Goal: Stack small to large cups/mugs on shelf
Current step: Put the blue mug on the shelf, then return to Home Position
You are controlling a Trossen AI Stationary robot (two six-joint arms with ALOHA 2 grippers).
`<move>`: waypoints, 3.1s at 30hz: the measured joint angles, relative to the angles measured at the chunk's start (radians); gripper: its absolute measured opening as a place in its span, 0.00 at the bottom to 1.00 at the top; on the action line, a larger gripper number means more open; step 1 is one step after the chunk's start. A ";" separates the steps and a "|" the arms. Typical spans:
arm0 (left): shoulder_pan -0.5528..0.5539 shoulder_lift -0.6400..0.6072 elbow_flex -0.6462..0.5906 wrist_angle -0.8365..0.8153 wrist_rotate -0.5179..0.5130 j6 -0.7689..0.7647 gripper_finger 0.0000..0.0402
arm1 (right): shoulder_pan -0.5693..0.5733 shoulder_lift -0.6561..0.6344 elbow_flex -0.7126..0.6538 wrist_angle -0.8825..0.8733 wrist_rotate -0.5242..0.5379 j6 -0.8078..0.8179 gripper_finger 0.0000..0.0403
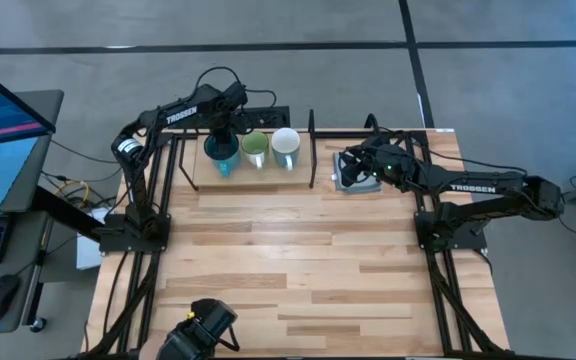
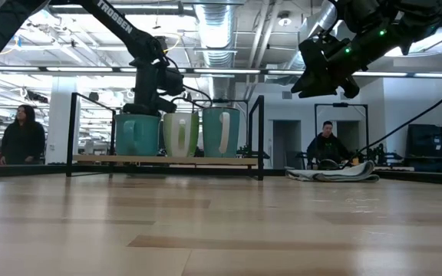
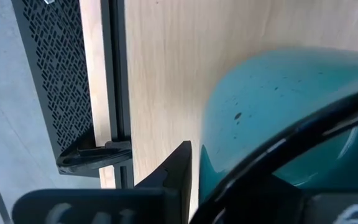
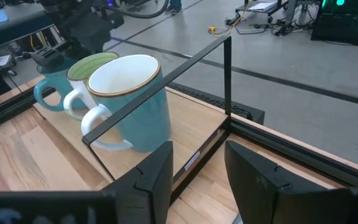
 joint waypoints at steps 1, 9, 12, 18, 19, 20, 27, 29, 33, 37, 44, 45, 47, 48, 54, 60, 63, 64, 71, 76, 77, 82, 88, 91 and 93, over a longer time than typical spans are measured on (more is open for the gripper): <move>0.000 0.000 0.000 0.002 0.000 -0.004 0.12 | 0.000 0.000 0.000 0.000 0.000 0.000 0.41; 0.000 0.000 0.000 0.000 -0.002 -0.017 0.27 | 0.000 0.000 0.000 0.000 0.000 0.000 0.41; 0.000 0.000 0.000 -0.003 -0.001 -0.017 0.32 | 0.000 0.000 0.000 0.000 0.000 0.000 0.41; 0.000 0.000 0.000 -0.004 -0.001 -0.016 0.39 | 0.000 0.000 0.000 0.000 0.000 0.000 0.41; 0.000 0.000 0.000 -0.004 -0.001 -0.016 0.40 | 0.000 0.000 0.000 0.000 0.000 0.000 0.41; 0.000 0.000 0.000 -0.004 -0.001 -0.016 0.40 | 0.000 0.000 0.000 0.000 0.000 0.000 0.41; 0.000 0.000 0.000 -0.021 0.000 -0.015 0.41 | 0.000 0.000 0.000 0.000 0.000 0.000 0.41; 0.000 0.000 0.000 -0.025 -0.001 -0.017 0.41 | 0.000 0.000 0.000 0.000 0.000 0.000 0.41; 0.000 0.000 0.000 -0.026 -0.001 -0.036 0.44 | 0.000 0.000 0.000 0.000 0.000 0.000 0.41; 0.000 0.000 0.000 -0.027 -0.001 -0.036 0.51 | 0.000 0.000 0.000 0.000 0.000 0.000 0.41; 0.000 0.000 0.072 -0.058 0.039 -0.063 0.61 | 0.000 0.000 0.000 0.000 0.000 0.000 0.41; 0.000 0.000 0.091 -0.069 0.050 -0.064 0.61 | 0.000 0.000 0.000 0.000 0.000 0.000 0.41; 0.000 0.000 0.133 -0.105 0.070 -0.066 0.62 | 0.000 0.000 0.000 0.000 0.000 0.000 0.41; 0.000 0.000 0.156 -0.127 0.074 -0.066 0.62 | 0.000 0.000 0.000 0.000 0.000 0.000 0.41; 0.002 0.000 0.264 -0.262 0.078 -0.086 0.62 | 0.000 0.000 0.000 0.000 0.000 0.000 0.41; 0.010 0.000 0.362 -0.389 0.149 -0.187 0.62 | 0.000 0.000 0.000 0.000 0.000 0.000 0.41; 0.016 -0.024 0.391 -0.384 0.299 -0.201 0.62 | 0.000 0.000 0.000 0.000 0.000 0.000 0.41; 0.016 -0.037 0.400 -0.374 0.354 -0.201 0.62 | 0.000 0.000 0.000 0.000 0.000 -0.001 0.41; 0.016 -0.180 0.411 -0.302 0.586 -0.206 0.62 | 0.000 -0.001 0.000 0.001 0.000 -0.002 0.41; 0.016 -0.306 0.409 -0.271 0.604 -0.230 0.62 | 0.000 -0.002 0.000 0.034 0.000 -0.022 0.41; 0.016 -0.333 0.401 -0.256 0.622 -0.233 0.62 | 0.000 -0.002 0.000 0.050 0.000 -0.039 0.41; 0.016 -0.490 0.308 -0.191 0.701 -0.239 0.62 | 0.000 -0.003 0.000 0.173 0.000 -0.125 0.41; 0.022 -0.718 0.043 0.024 0.676 -0.330 0.62 | 0.000 -0.074 0.001 0.192 -0.001 -0.194 0.41; 0.028 -0.842 -0.113 0.145 0.650 -0.380 0.62 | -0.013 -0.146 0.001 0.155 -0.006 -0.215 0.41; 0.028 -0.915 -0.209 0.220 0.619 -0.417 0.62 | -0.033 -0.194 0.001 0.116 -0.031 -0.220 0.41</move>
